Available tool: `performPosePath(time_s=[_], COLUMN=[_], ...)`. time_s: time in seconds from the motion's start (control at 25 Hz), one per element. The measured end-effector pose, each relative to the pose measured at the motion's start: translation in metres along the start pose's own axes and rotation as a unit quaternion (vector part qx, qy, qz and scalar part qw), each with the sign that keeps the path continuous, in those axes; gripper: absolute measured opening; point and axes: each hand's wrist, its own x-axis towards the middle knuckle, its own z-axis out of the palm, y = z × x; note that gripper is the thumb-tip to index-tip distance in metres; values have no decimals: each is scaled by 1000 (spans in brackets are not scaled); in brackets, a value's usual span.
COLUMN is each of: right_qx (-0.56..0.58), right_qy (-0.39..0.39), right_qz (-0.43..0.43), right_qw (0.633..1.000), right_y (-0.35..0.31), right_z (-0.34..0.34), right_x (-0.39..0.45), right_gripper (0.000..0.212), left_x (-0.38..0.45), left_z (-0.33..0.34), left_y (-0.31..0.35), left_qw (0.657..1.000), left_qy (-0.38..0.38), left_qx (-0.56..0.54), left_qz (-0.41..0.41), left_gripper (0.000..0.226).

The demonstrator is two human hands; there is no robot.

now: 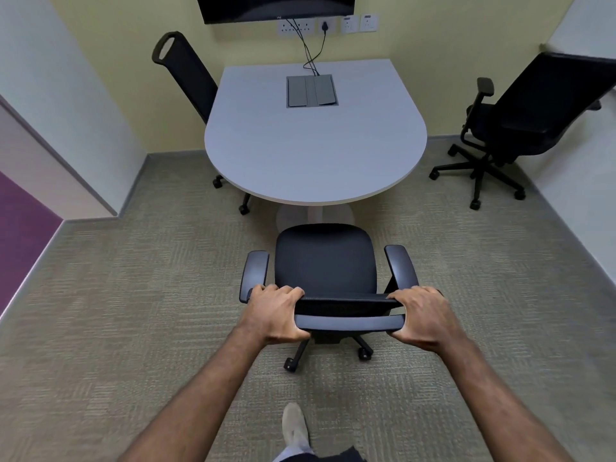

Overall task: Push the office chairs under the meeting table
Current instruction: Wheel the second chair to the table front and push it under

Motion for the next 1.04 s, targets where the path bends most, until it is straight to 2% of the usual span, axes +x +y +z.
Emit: performPosePath(time_s=[0.48, 0.76, 1.04], right_qx=[13, 21, 6], right_qy=[-9, 33, 13], right_qz=[-20, 3, 21], right_qw=[1000, 999, 1000], right_y=[26, 1, 2], right_z=[-4, 4, -2], right_x=[27, 41, 70], right_gripper=[59, 51, 53], left_x=[19, 37, 68], left_z=[-5, -8, -17], left_y=[11, -29, -45], left_qw=[999, 1000, 1000], left_qy=[2, 0, 1], left_qx=[-24, -15, -15], left_qz=[-21, 9, 21], left_gripper=[85, 85, 85])
